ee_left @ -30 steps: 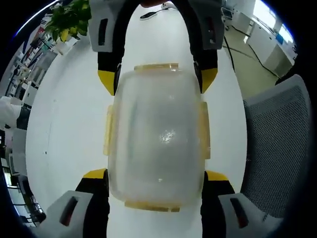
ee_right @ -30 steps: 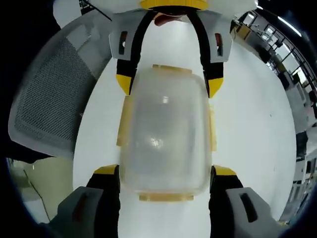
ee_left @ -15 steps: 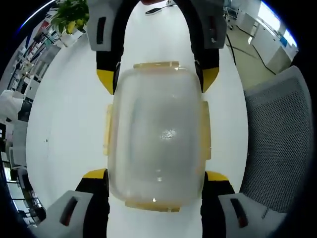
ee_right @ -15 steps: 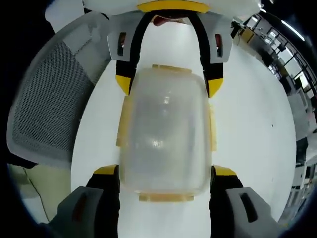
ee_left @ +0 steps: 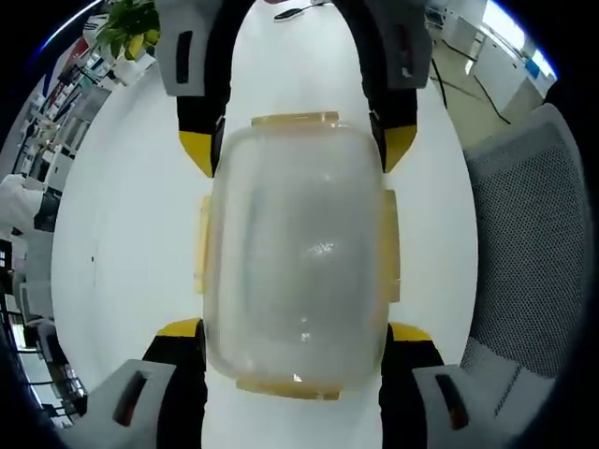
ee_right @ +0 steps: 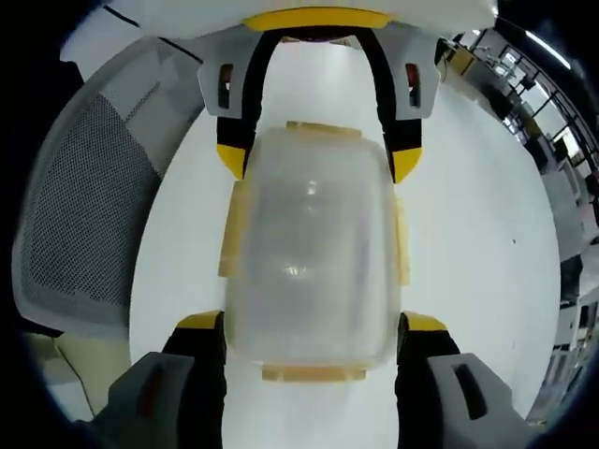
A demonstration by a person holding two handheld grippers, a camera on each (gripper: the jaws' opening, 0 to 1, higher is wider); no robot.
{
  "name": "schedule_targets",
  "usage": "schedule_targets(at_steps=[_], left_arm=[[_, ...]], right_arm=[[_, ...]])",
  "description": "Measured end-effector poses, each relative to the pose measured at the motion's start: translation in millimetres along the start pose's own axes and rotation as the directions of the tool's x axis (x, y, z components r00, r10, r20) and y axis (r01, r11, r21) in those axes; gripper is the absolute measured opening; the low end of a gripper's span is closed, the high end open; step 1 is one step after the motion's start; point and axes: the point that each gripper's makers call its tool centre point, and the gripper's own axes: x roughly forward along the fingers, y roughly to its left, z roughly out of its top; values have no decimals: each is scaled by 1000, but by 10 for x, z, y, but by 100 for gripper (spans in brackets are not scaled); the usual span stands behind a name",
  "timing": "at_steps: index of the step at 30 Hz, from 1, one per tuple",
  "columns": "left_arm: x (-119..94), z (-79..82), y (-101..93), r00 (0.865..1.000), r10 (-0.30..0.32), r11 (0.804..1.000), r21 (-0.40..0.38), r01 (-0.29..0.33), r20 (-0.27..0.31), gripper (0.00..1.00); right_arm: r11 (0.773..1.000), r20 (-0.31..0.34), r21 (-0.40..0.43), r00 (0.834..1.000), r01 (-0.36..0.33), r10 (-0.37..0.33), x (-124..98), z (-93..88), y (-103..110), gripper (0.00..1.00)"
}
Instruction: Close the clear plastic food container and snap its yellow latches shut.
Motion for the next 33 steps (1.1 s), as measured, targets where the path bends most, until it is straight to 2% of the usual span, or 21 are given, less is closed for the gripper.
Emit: schedule_targets(at_steps=[11,18,25,29,33], left_arm=[[6,-116,175,1000,1,1000,24,-1,16,73],[27,-190,376,999,2,999,35,-3,40,73],[36,-258,530,999,-3,999,50,2,37,73],[34,-280,582,998,-7,999,44,4,59,73],[37,-294,615,998,-7,999,48,4,61,73]], right_arm=[[999,-18,32,1000,0,1,58,105,-157,72],[998,-30,56,1000,-3,5,109,154,-338,73],[998,-32,69,999,-2,5,133,212,-475,73],[997,-24,75,1000,-2,4,151,227,-532,73],[997,-44,75,999,-1,5,165,255,-565,73]])
